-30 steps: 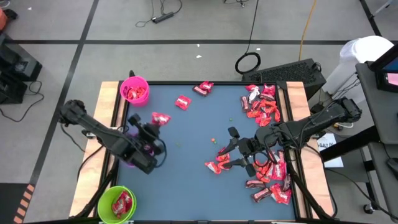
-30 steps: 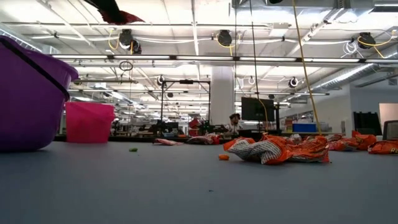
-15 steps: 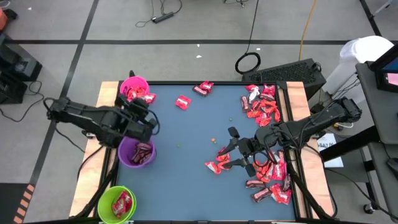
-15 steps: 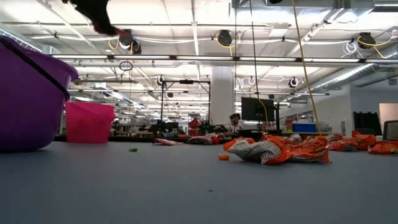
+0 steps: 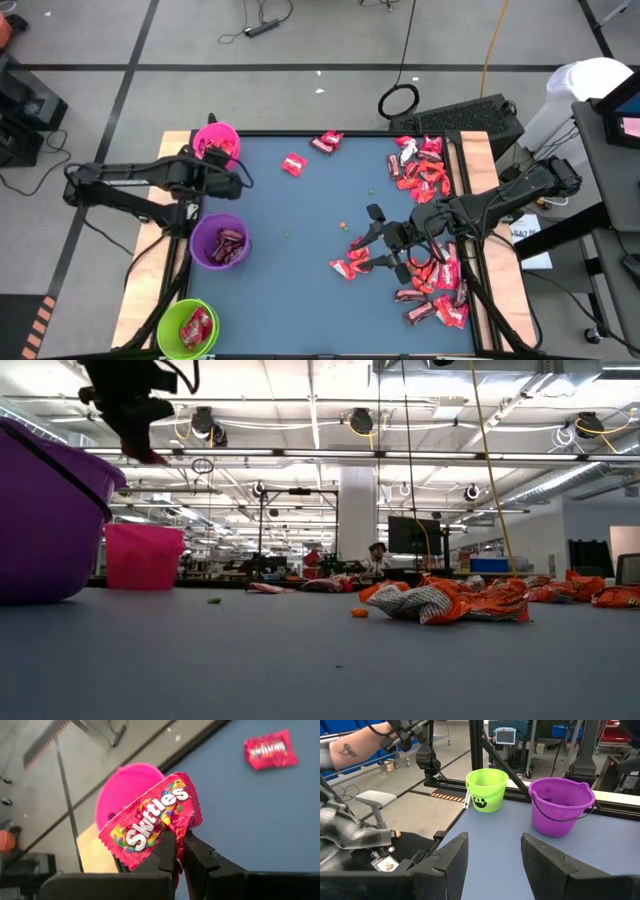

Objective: Organize candy in baskets
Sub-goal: Put the red candy into the green bucket

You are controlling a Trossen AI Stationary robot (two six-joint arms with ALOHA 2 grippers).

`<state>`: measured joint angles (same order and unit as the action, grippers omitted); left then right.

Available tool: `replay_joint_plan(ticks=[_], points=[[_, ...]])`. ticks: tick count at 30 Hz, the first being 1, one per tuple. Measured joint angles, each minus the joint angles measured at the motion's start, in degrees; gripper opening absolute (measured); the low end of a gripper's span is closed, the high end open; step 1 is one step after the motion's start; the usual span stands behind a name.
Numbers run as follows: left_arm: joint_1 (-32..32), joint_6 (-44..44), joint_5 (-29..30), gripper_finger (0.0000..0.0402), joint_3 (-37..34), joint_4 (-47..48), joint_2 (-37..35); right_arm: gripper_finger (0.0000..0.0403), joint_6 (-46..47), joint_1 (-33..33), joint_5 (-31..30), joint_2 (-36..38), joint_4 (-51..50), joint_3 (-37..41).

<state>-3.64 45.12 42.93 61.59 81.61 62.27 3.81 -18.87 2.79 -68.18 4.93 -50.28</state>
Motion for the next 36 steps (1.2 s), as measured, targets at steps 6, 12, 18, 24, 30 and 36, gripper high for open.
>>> replay_joint_plan(ticks=[6,12,18,24,30,36], points=[[-6.7,-7.8,-8.2,0.0020,-1.1,-6.1,-0.3,0.0171,-0.1,0.0,0.0,0.0,0.0,0.0],[-12.0,-13.0,-12.6,0.0020,-1.2,-11.7,-0.3,0.0171,-0.2,0.0,0.0,0.0,0.0,0.0],[-15.7,-14.2,-12.4,0.0020,-1.2,-12.6,-0.3,0.0171,-0.4,0.0,0.0,0.0,0.0,0.0],[-17.9,-14.1,-10.8,0.0020,-1.2,-12.6,-0.3,0.0171,-0.4,0.0,0.0,0.0,0.0,0.0],[-20.3,-11.1,-6.9,0.0020,-2.7,-10.9,-0.3,0.0171,-0.4,0.0,0.0,0.0,0.0,0.0],[-24.3,-11.2,-6.2,0.0020,-7.3,-12.2,-0.2,0.0171,-0.3,0.0,0.0,0.0,0.0,0.0]])
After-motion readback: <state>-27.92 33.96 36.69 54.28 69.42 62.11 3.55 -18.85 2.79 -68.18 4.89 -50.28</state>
